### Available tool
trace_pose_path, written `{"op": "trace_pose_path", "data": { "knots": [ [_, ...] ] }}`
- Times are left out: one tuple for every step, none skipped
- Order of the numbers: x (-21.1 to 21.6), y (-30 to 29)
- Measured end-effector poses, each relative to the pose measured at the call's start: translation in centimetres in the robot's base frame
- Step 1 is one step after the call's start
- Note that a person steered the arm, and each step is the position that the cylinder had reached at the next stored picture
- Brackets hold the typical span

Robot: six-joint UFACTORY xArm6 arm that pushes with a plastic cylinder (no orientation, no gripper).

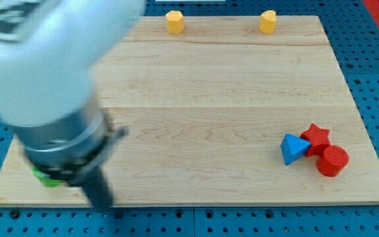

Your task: Push the green circle towards the center of the board

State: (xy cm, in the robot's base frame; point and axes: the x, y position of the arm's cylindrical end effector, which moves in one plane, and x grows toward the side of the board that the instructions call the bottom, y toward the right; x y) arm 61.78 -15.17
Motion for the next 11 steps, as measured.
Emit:
{"op": "trace_pose_path", "data": {
  "knots": [
    [-0.1,-8.5],
    [-1.5,-6.2],
    [-2.7,-6.0],
    [-3.0,-12.0],
    [-3.3,-11.9],
    [-4.0,-6.8],
    [-7.1,-6.4],
    [-8.7,-7.7],
    [-8.8,-3.4],
    [-9.4,0.5],
    [-12.1,0.2]
  ]
}}
